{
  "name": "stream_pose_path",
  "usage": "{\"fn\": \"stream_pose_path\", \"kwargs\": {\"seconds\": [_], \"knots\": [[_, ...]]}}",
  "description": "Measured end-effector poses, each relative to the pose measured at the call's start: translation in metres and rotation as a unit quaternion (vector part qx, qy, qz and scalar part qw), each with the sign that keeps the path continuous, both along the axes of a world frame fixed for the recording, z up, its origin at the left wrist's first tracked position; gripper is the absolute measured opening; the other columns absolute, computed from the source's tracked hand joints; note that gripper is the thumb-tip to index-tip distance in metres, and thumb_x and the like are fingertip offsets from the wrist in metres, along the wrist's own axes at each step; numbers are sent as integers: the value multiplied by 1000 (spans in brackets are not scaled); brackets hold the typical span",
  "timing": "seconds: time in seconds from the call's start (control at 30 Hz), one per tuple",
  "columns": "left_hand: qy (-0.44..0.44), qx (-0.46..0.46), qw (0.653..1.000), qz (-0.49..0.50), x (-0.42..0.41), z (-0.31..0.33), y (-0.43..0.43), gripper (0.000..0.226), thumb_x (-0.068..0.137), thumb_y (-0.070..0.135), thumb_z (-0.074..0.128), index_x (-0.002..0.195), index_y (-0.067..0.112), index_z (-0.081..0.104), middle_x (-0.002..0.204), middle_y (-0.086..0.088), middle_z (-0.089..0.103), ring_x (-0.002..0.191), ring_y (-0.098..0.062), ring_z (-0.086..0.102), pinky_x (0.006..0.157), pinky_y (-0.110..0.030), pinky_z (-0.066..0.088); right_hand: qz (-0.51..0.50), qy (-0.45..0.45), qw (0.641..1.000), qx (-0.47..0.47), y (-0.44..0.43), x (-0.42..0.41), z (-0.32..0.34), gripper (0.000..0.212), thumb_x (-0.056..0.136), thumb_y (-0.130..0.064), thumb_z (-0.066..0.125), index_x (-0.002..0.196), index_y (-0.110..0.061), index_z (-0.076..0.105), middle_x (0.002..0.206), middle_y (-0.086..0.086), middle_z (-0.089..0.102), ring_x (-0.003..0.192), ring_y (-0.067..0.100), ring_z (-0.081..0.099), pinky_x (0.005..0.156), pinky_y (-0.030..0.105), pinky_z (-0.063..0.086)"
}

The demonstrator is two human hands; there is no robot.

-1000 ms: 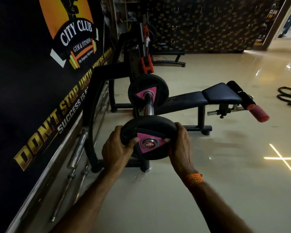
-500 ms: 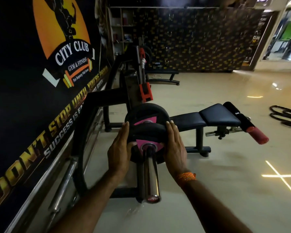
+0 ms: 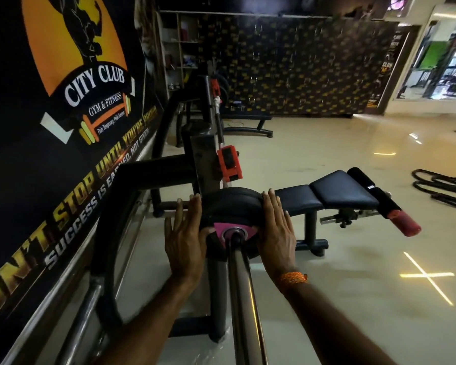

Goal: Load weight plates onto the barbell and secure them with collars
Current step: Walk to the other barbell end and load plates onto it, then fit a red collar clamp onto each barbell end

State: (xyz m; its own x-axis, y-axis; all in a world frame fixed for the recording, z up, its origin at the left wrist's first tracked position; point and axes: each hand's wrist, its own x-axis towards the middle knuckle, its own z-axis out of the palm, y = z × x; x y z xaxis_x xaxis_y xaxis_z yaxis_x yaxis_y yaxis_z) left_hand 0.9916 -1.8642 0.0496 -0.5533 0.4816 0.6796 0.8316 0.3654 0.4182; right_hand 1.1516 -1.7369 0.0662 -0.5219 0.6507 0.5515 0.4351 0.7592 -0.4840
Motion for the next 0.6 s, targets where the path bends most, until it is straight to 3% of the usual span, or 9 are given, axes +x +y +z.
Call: {"fn": "stream_pose_path", "kwargs": {"seconds": [0.17,0.3,0.43,0.53,0.6], "knots": [[-14,11,1000,3,0,1,-1,75,86,39,70,152,20,40,155,2,34,148,-26,27,114,-60,31,6,12,1000,7,8,1,-8,93,88,-14,72,161,-27,16,169,-3,15,155,21,17,118,56,36],[-62,-12,998,9,5,29,-2,70,91,68,37,146,26,48,151,0,49,146,-23,33,114,-49,32,58,32,998,-23,15,7,0,86,93,-26,70,160,-35,16,166,-10,18,147,26,39,106,52,50],[-160,29,987,-15,21,106,36,63,87,70,54,132,25,58,121,7,64,111,-12,58,81,-24,45,82,35,995,-33,27,6,16,68,98,-33,62,157,-31,30,162,-8,32,143,22,44,104,48,53],[-241,-3,971,-6,14,140,83,65,79,73,62,118,22,57,101,8,63,81,-6,61,63,-22,44,93,18,995,-32,30,7,20,67,96,-35,62,156,-29,32,160,-1,40,137,24,52,103,43,54],[-274,-11,961,31,-1,145,106,73,72,81,61,109,19,58,96,2,68,74,-9,63,58,-23,49,106,10,994,-31,36,9,19,67,96,-38,61,156,-28,33,158,1,42,134,23,53,103,38,52]]}}
